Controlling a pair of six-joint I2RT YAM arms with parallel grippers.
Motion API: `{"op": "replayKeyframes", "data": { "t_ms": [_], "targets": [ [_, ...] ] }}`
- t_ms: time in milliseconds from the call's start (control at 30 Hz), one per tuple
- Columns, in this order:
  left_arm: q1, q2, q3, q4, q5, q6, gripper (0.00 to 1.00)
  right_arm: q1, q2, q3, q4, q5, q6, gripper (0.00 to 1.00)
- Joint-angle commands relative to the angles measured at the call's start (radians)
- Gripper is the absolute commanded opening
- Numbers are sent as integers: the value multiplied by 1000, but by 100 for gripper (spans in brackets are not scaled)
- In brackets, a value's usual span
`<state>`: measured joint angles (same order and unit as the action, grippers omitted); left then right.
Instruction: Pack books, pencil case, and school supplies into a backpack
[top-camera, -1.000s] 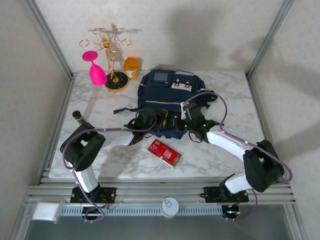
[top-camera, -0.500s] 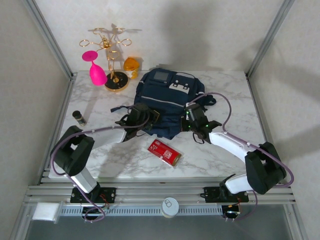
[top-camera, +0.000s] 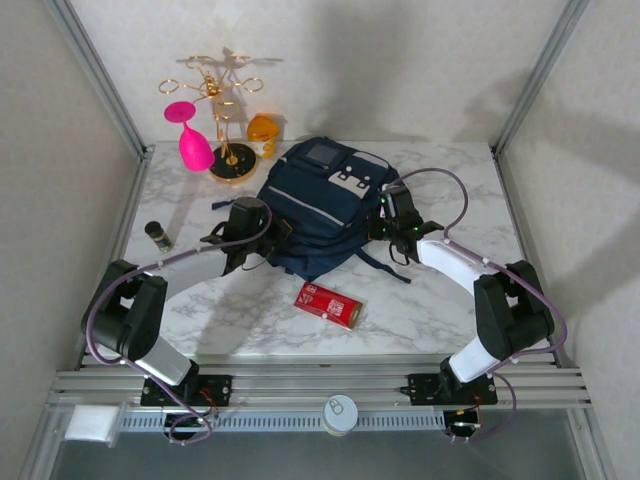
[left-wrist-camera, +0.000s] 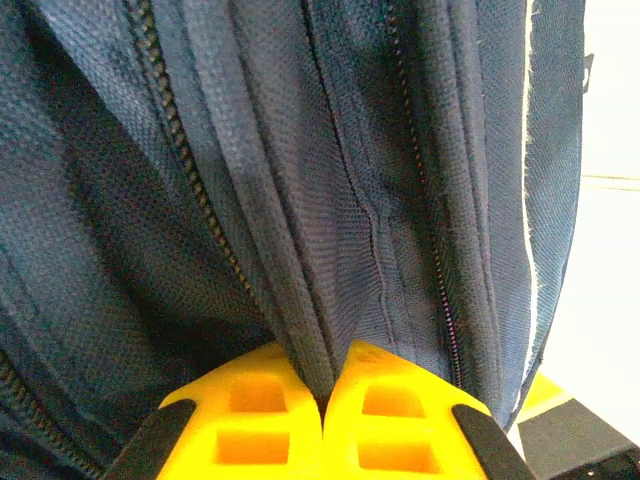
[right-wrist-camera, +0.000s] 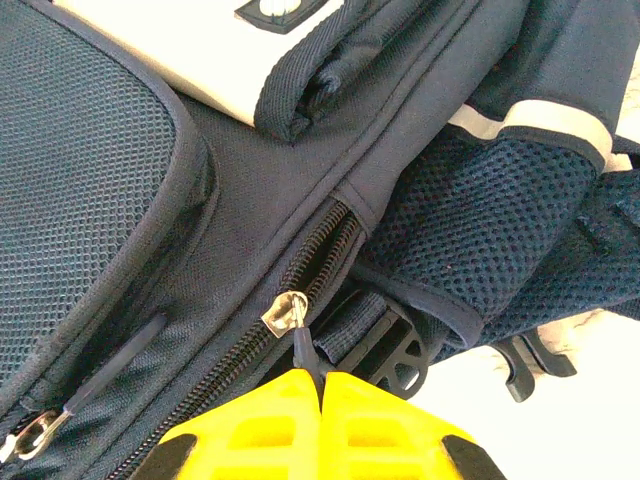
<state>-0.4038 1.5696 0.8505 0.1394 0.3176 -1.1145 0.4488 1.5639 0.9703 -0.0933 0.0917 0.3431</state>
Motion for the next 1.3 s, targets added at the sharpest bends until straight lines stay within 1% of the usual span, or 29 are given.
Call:
{"op": "replayKeyframes", "data": {
  "t_ms": [0, 100, 200, 300, 367, 433, 467, 533, 567, 600, 633, 667, 733, 800, 900, 967, 1000, 1067, 1133, 1233, 1267],
  "targets": [
    [54, -31, 25, -107, -111, 74, 0, -42, -31, -2, -40, 99, 10, 0],
    [55, -13, 57, -129, -97, 113, 0, -53, -37, -28, -27, 128, 16, 0],
    [64, 5, 87, -159, -98, 139, 0, -68, 8, -23, 16, 134, 4, 0],
    [80, 15, 112, -202, -122, 180, 0, -75, 86, 33, 6, 212, -6, 0],
    [93, 15, 118, -222, -130, 198, 0, -77, 111, 68, -15, 234, 7, 0],
    [98, 27, 115, -197, -107, 212, 0, -74, 87, 58, -3, 192, 18, 0],
    [104, 40, 131, -211, -94, 222, 0, -67, 65, 48, 5, 160, 19, 0],
    [110, 61, 170, -229, -58, 250, 0, -51, 25, 38, -3, 73, 22, 0],
    [108, 60, 180, -229, -24, 259, 10, -38, 1, 37, -23, 27, 35, 0],
    [105, 49, 174, -224, 6, 262, 19, -24, -15, 37, -35, -17, 42, 5],
    [96, 24, 151, -211, 30, 262, 25, -9, -31, 34, -53, -60, 51, 19],
    [90, -5, 122, -203, 33, 254, 30, 7, -44, 34, -78, -84, 63, 31],
    [85, -59, 60, -192, 26, 224, 30, 13, -64, 27, -123, -116, 83, 41],
    [84, -112, 12, -179, 19, 190, 30, -3, -65, 32, -155, -152, 101, 45],
    [62, -165, -19, -165, -4, 158, 30, -26, -33, 97, -197, -217, 118, 47],
    [47, -171, -20, -150, -17, 134, 30, -25, 0, 132, -168, -265, 125, 53],
    [41, -167, -22, -135, -14, 122, 30, -27, 32, 162, -171, -287, 128, 55],
    [27, -153, -22, -91, -18, 89, 29, -27, 111, 246, -200, -304, 132, 56],
    [10, -130, -12, -63, -27, 75, 29, -25, 156, 286, -184, -321, 135, 56],
    [-2, -87, 19, -44, -41, 66, 29, -25, 211, 321, -144, -356, 124, 52],
    [-4, -73, 22, -29, -44, 60, 29, -26, 236, 342, -158, -353, 119, 52]
  ]
}}
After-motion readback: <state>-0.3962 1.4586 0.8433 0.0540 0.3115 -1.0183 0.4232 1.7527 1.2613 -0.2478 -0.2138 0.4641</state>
